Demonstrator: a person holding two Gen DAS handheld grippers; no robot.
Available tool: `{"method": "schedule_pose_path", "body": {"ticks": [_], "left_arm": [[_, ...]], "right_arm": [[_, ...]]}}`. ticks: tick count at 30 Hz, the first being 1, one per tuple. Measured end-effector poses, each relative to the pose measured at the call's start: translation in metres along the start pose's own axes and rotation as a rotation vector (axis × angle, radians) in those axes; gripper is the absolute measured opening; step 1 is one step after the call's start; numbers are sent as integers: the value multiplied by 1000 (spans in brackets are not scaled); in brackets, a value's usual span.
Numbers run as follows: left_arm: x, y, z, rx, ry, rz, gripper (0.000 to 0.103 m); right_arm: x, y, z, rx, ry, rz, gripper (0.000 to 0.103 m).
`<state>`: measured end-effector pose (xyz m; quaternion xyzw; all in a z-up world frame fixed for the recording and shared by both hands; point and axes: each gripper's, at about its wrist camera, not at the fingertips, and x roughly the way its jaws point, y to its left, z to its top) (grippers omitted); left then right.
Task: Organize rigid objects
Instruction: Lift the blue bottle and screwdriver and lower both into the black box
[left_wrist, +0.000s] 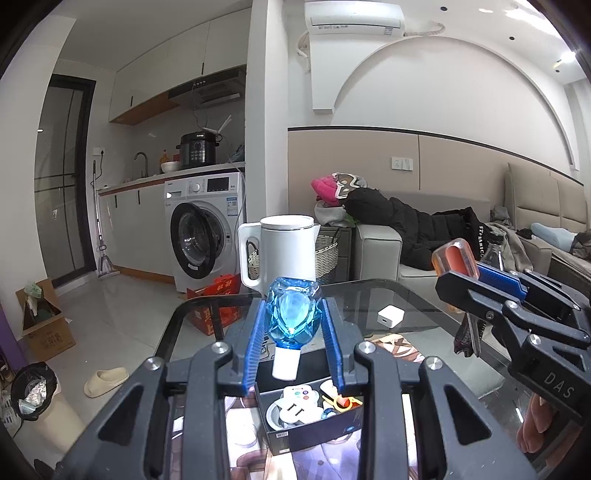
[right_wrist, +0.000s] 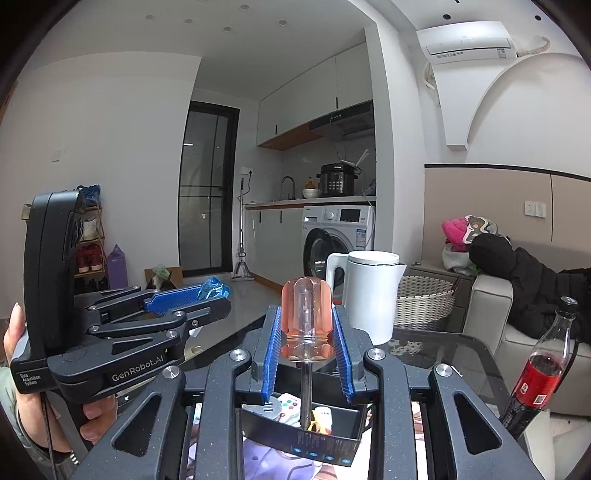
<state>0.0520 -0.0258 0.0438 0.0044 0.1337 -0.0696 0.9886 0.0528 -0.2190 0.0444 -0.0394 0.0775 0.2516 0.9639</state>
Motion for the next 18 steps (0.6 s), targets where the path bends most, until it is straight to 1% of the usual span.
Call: {"method": "schedule_pose_path", "body": {"ticks": [7, 11, 18], "left_arm": [[24, 4, 5, -30, 5, 25, 29], [34, 2, 6, -15, -22, 57, 29], [47, 10, 6, -53, -12, 68, 29]], "right_arm": [[27, -6, 4, 23, 10, -32, 27], [45, -7, 6, 31, 16, -56, 27], [68, -11, 10, 48, 25, -82, 26]]}}
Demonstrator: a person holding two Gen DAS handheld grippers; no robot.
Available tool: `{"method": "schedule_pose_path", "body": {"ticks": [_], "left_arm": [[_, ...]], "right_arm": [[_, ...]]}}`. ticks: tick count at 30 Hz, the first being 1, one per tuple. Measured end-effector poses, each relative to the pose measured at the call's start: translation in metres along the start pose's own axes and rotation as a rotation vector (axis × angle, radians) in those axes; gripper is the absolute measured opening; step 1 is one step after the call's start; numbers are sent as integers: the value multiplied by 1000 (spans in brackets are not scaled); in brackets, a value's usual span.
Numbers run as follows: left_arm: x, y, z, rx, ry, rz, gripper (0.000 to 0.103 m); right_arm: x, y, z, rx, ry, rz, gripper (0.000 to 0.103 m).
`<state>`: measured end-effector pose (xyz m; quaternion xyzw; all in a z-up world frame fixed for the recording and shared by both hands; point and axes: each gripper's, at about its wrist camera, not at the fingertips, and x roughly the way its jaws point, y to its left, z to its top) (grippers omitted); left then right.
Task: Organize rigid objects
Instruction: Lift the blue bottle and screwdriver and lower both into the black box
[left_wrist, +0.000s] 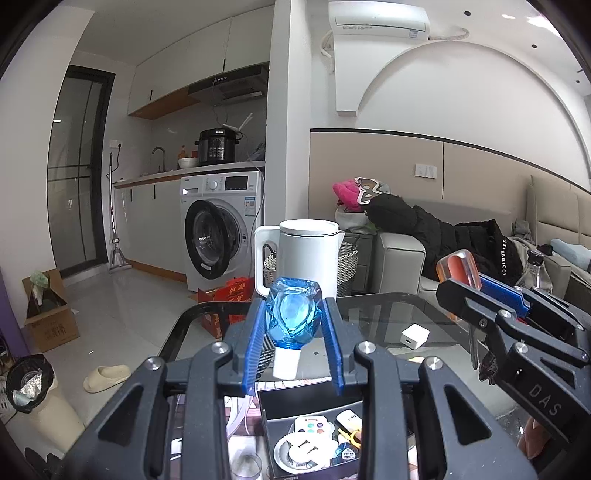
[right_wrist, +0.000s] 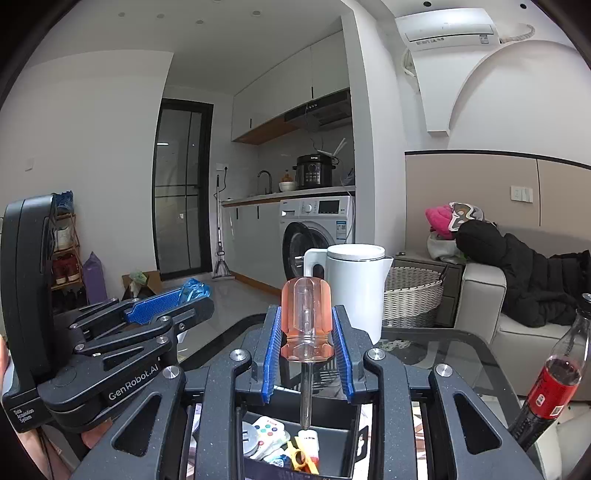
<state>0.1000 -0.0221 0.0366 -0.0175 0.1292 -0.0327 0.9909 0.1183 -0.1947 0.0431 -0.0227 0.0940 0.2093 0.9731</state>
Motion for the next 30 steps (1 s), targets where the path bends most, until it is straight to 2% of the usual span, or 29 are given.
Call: {"method": "schedule_pose_path", "body": {"ticks": [12, 15, 25, 30], "left_arm": [[5, 1, -1, -3, 27, -5, 29], [14, -1, -1, 2, 72, -9, 29], [55, -3, -20, -7, 285, 14, 29], [66, -8, -29, 2, 353, 0, 29]], "right_arm": [[5, -2, -4, 6, 31, 6, 27], [10, 0, -4, -1, 55, 13, 27], [43, -8, -23, 34, 243, 36, 27], [57, -15, -33, 59, 321, 49, 27]]}}
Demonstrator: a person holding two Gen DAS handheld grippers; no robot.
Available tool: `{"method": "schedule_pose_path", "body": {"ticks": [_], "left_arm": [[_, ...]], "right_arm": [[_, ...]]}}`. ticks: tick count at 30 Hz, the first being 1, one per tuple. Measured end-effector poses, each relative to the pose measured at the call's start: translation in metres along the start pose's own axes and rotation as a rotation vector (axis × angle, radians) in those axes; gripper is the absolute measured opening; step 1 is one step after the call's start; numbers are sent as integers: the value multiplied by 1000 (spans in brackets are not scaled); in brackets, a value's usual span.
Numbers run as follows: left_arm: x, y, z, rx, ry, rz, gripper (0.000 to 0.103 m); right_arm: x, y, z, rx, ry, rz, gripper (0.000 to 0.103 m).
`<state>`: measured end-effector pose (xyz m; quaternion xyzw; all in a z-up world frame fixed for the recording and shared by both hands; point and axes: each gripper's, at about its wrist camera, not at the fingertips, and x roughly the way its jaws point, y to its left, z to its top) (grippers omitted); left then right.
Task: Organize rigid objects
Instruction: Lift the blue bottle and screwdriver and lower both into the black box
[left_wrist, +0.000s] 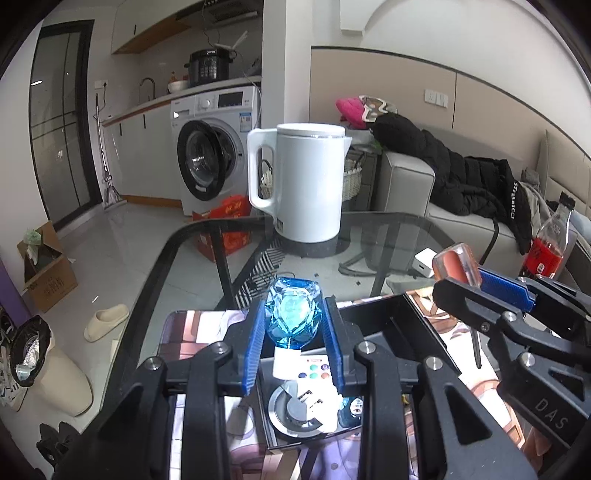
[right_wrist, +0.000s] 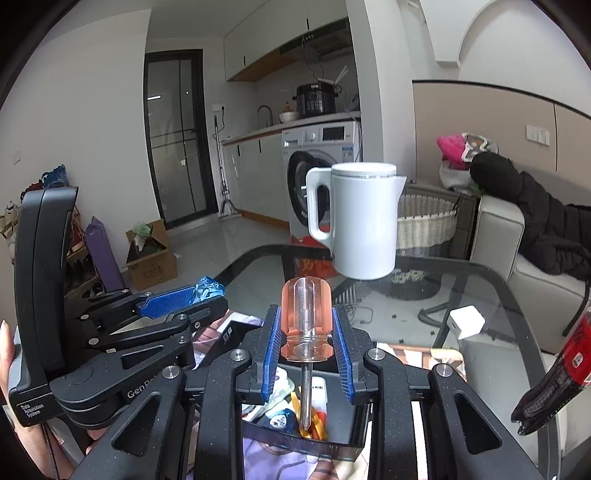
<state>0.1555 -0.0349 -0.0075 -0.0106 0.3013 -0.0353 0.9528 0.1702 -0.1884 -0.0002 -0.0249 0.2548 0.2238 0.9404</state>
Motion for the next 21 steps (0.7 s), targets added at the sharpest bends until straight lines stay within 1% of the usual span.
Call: {"method": "schedule_pose_path", "body": {"ticks": [7, 12, 15, 21], "left_arm": [[19, -7, -7, 20, 112, -20, 29], [32, -11, -15, 30, 195, -30, 29], [37, -13, -19, 38, 230, -38, 29], [44, -16, -23, 44, 278, -37, 29]], "right_arm": [[20, -5, -8, 5, 92, 12, 26], [37, -9, -19, 17, 195, 13, 26], [47, -12, -26, 30, 244, 21, 26], [58, -12, -37, 28, 309, 31, 26]]}}
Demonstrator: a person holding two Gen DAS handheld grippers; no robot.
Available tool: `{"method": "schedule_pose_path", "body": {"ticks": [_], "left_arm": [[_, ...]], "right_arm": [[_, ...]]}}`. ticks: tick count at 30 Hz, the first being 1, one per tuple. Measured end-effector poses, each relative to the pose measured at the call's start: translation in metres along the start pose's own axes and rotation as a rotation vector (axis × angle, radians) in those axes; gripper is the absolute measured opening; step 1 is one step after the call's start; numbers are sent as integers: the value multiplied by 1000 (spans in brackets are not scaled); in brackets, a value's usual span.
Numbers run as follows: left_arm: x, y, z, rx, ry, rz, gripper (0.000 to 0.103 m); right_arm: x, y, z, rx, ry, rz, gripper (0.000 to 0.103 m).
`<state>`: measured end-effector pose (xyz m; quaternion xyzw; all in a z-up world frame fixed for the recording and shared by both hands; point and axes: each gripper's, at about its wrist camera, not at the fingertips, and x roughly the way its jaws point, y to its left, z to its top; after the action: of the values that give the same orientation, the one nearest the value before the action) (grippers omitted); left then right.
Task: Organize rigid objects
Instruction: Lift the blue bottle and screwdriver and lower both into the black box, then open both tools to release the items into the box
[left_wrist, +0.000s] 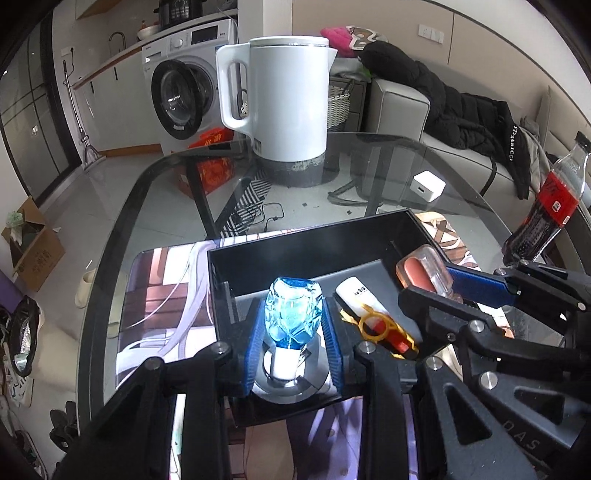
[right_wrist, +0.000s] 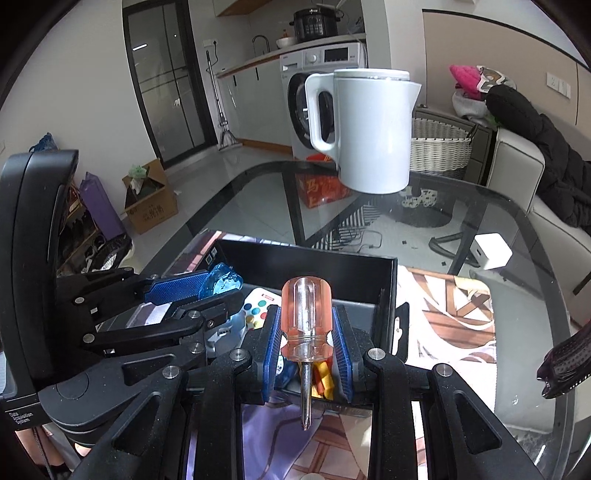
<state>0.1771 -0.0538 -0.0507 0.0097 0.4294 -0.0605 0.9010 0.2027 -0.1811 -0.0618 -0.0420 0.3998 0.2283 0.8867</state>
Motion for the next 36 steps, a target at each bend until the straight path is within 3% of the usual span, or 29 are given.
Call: {"method": "schedule_pose_path", "body": {"ticks": [10, 19, 24, 30, 36], "left_arm": [[15, 1, -3, 6, 85, -23, 29], [15, 0, -4, 4, 87, -31, 29], [12, 1, -3, -1, 61, -46, 32], [3, 8, -1, -31, 15, -40, 48], [-26, 9, 2, -32, -128, -26, 54]], "right_arm": [[9, -1, -7, 1, 64, 5, 26], [14, -4, -12, 23, 106, 29, 27], [12, -4, -10, 28, 100, 24, 27], [4, -2, -7, 19, 64, 7, 30], [-21, 3, -3, -14, -53, -32, 41]]}}
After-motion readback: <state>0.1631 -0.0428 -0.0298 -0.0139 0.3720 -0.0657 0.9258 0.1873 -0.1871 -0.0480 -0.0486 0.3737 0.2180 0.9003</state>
